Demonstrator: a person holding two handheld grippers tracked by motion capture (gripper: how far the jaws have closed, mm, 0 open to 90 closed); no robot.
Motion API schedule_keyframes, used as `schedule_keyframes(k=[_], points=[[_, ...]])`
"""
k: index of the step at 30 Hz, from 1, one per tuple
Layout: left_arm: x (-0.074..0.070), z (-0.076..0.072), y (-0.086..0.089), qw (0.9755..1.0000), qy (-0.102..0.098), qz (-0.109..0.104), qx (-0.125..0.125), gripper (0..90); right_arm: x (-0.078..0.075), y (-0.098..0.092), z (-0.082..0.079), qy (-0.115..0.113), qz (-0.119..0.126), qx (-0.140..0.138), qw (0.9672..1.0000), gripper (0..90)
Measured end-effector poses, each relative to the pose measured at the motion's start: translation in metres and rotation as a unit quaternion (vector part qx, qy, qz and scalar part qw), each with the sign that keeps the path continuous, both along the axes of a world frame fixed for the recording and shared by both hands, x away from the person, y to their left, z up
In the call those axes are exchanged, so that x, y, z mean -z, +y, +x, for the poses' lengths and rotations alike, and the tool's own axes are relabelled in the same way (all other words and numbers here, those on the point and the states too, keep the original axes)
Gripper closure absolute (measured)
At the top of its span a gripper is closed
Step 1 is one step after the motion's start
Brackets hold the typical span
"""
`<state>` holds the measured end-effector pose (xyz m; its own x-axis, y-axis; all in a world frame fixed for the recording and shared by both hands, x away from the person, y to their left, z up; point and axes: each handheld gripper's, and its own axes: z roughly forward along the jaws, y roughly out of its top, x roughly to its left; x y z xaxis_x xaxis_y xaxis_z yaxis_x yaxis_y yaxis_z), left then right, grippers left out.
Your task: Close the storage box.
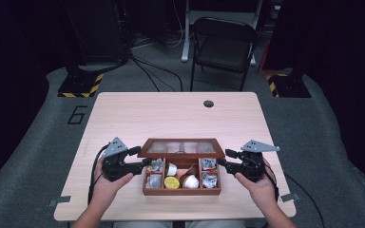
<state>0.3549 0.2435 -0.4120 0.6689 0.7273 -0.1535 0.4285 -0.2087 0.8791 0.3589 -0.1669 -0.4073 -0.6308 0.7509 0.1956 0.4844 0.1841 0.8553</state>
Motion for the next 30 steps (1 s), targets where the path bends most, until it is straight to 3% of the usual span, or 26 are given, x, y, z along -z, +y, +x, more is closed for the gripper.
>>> schedule_keyframes(k=[5,13,20,30], points=[[0.009,-0.008,0.003,0.9998,0.006,-0.017,-0.005,37.4,0.007,-0.002,-0.007,0.001,-0.001,-0.006,1.0,48.3],[0.021,-0.016,0.003,0.9999,0.01,-0.004,0.0,38.0,0.019,-0.008,-0.019,0.001,0.0,-0.001,1.0,47.6],[0.035,-0.025,0.001,0.9997,0.023,0.012,0.001,37.7,0.034,-0.011,-0.03,0.006,-0.001,-0.012,0.9999,47.1],[0.055,-0.032,0.001,0.9986,0.043,0.03,0.01,37.7,0.053,-0.003,-0.034,0.026,-0.029,-0.029,0.9988,44.9]])
